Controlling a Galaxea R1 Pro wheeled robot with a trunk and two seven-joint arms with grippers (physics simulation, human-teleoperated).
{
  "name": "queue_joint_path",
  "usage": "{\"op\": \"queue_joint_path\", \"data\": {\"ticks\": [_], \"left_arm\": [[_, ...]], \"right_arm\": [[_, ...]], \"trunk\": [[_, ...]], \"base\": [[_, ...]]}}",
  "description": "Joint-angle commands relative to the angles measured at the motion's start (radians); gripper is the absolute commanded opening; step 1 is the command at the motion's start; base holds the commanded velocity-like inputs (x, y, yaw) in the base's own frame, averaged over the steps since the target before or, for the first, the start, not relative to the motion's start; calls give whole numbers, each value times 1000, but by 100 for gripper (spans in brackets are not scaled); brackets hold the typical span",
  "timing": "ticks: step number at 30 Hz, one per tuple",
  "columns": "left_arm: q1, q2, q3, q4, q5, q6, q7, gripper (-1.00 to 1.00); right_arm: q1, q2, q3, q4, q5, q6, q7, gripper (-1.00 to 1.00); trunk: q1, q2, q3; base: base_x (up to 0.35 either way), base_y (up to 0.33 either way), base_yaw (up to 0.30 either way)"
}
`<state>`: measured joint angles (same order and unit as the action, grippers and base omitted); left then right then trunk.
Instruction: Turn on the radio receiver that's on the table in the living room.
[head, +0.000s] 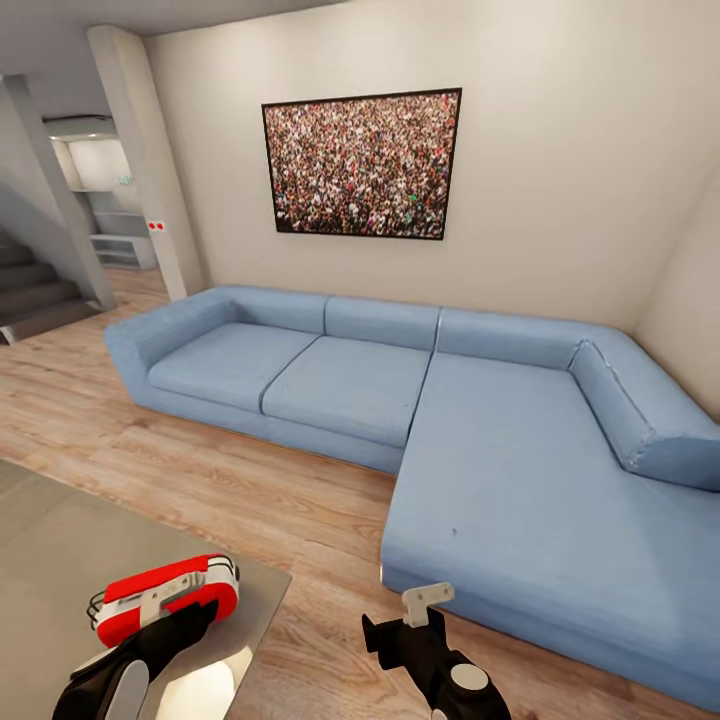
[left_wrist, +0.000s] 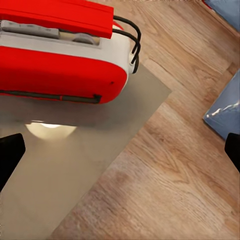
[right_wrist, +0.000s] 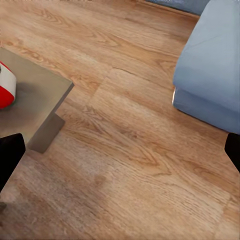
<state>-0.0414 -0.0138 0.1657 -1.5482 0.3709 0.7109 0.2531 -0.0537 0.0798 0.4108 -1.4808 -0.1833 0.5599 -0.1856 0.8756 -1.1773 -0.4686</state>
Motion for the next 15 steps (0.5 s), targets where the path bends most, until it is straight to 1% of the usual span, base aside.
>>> {"op": "queue_joint_path", "data": {"ticks": [1,9,11,13,15], "left_arm": [[0,0,0,0,0,0,0,100],[0,-1,2,2,-1,2,0,100],[0,-1,3,2,-1,12,0,100],[0,-1,7,0,2,47,-1,100],[0,-1,10,-1,4,58,-2,100]], "right_arm": [[0,0,0,0,0,0,0,100],[0,0,0,0,-1,0,0,100],[0,0,0,0,-1,0,0,100],[0,0,0,-1,-1,0,2,100],[0,0,0,-2,-2,0,3,100]], "trunk": [[-4,7,3],[-35,63,28],[-42,77,35],[-42,77,35],[-42,77,35]], "base": [[0,0,0],[0,0,0],[0,0,0],[0,0,0],[0,0,0]]}}
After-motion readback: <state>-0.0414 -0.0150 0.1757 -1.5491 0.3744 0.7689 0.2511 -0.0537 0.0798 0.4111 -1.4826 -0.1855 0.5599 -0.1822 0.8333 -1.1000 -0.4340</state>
